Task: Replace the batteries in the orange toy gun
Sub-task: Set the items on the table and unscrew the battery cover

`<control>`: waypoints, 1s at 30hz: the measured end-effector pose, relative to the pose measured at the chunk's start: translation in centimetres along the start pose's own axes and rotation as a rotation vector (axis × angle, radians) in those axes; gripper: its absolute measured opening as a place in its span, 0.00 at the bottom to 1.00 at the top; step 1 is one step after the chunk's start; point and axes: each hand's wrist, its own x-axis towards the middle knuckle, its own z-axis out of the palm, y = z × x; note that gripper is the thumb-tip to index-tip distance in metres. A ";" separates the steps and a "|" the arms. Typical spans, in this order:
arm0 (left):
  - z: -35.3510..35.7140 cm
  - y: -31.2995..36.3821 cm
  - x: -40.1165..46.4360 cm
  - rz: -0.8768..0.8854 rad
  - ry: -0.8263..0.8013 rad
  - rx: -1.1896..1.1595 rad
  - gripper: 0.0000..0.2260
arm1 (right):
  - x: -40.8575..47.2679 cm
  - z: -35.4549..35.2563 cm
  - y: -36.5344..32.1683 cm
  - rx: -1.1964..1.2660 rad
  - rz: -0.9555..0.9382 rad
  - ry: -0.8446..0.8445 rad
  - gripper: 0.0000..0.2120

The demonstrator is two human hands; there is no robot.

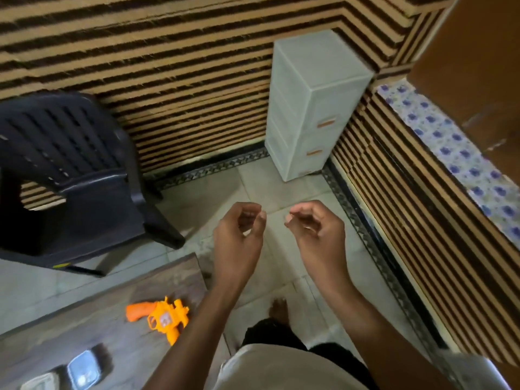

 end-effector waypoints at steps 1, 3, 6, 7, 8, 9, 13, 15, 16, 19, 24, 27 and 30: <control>0.1 0.7 1.6 0.003 0.029 0.002 0.02 | 1.8 0.5 -0.6 0.013 -0.020 -0.010 0.05; 0.0 2.0 4.7 0.008 0.095 0.032 0.02 | 5.5 1.8 -1.6 0.038 -0.039 -0.054 0.06; -1.2 2.6 8.9 -0.014 0.213 0.049 0.03 | 10.3 4.6 -2.5 0.056 -0.080 -0.165 0.05; -1.7 2.3 10.4 -0.039 0.273 0.046 0.03 | 12.4 6.0 -2.7 0.058 -0.089 -0.223 0.05; -2.0 2.0 11.6 -0.070 0.323 0.038 0.03 | 14.2 7.3 -2.9 0.055 -0.099 -0.274 0.04; -2.3 1.5 12.7 -0.104 0.370 0.027 0.03 | 16.0 8.7 -3.0 0.046 -0.113 -0.324 0.04; -4.0 0.8 15.6 -0.188 0.591 0.004 0.01 | 21.3 14.4 -4.9 0.016 -0.173 -0.545 0.04; -4.8 0.3 17.2 -0.246 0.754 0.028 0.02 | 24.0 17.8 -6.2 -0.004 -0.189 -0.730 0.03; -5.2 0.2 17.6 -0.278 0.832 0.036 0.02 | 24.8 19.3 -6.9 -0.014 -0.207 -0.801 0.03; -6.8 -0.6 18.4 -0.369 1.044 -0.012 0.01 | 26.1 24.9 -8.5 -0.035 -0.251 -0.970 0.04; -10.7 -2.6 18.5 -0.492 1.327 -0.019 0.02 | 24.9 34.0 -8.7 -0.049 -0.243 -1.274 0.05; -13.7 -4.5 17.8 -0.541 1.482 -0.027 0.03 | 22.5 39.0 -8.4 -0.064 -0.271 -1.398 0.06; -16.3 -5.6 16.8 -0.615 1.562 -0.082 0.03 | 20.0 42.7 -8.3 -0.107 -0.283 -1.486 0.08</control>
